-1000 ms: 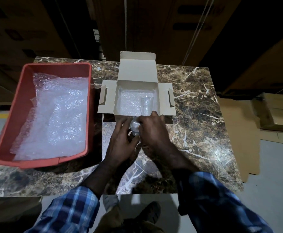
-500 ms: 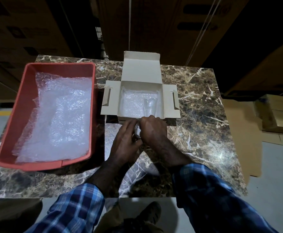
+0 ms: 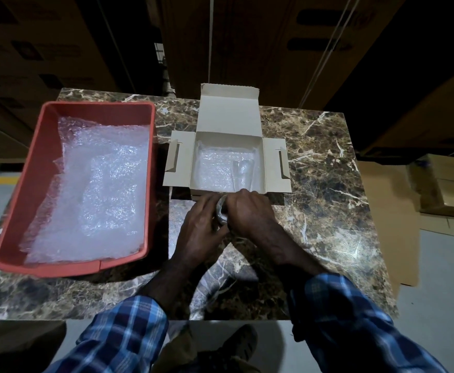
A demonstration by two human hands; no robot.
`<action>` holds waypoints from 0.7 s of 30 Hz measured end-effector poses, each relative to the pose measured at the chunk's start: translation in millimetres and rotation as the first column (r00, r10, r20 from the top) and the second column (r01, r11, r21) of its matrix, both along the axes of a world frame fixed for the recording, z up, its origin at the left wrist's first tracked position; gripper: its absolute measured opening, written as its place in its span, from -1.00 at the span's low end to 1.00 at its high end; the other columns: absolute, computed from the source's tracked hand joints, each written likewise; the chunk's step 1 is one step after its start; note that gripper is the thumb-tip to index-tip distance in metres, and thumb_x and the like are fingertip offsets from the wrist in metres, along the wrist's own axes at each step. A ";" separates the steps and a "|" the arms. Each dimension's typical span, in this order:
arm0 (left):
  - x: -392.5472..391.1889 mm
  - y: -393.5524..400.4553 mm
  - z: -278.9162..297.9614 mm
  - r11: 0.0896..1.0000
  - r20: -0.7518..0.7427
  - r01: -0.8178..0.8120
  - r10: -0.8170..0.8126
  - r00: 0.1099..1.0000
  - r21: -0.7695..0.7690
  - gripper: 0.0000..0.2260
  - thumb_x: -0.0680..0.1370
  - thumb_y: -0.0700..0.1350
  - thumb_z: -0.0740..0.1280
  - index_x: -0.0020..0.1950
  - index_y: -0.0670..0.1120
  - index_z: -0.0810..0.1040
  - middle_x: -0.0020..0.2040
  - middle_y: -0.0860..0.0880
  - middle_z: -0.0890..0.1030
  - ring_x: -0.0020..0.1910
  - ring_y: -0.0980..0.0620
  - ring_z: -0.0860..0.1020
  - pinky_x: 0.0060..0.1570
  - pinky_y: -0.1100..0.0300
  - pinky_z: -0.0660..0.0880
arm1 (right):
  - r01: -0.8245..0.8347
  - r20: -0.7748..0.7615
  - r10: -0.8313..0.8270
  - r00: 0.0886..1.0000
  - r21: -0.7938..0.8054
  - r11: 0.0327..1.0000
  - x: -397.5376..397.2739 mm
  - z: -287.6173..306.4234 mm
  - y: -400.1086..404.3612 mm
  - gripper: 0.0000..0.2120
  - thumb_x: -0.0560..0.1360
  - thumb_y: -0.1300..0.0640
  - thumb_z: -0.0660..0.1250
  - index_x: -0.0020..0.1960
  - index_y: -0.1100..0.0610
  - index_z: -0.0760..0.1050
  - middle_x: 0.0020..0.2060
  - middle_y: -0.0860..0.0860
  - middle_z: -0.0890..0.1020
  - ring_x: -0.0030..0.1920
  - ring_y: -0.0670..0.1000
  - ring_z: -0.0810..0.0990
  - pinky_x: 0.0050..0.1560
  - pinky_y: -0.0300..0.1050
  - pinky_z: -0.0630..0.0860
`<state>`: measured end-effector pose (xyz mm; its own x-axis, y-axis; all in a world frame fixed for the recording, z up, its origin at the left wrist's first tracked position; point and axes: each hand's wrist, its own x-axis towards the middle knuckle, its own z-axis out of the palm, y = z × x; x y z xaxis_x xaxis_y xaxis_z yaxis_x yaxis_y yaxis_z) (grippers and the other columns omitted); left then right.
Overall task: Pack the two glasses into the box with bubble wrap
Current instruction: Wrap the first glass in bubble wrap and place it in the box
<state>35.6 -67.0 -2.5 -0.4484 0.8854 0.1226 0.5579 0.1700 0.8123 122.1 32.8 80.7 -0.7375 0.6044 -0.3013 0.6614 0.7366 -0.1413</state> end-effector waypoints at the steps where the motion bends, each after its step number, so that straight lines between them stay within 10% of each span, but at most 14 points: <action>1: -0.4 0.1 -1.3 1.000 -0.006 0.000 0.000 1.000 0.003 -0.48 0.44 -0.09 0.51 0.38 -0.05 0.47 0.31 0.10 0.49 0.27 0.09 0.50 0.19 0.01 0.48 | -0.012 0.026 0.012 1.000 0.001 1.000 -1.7 -0.2 0.2 -0.78 0.52 0.13 0.31 0.16 0.07 0.55 0.08 0.09 0.60 0.12 0.17 0.59 -0.05 -0.08 0.34; 21: -1.1 -0.8 -4.0 1.000 -0.009 -0.021 0.021 1.000 -0.015 -0.46 0.44 -0.07 0.50 0.39 0.03 0.45 0.32 0.14 0.49 0.26 0.08 0.52 0.17 -0.12 0.49 | 0.124 0.134 -0.142 0.981 0.133 0.983 -12.8 -4.7 4.4 -0.65 0.52 0.10 0.39 0.29 0.05 0.47 0.12 0.04 0.60 0.16 0.12 0.58 -0.02 -0.05 0.44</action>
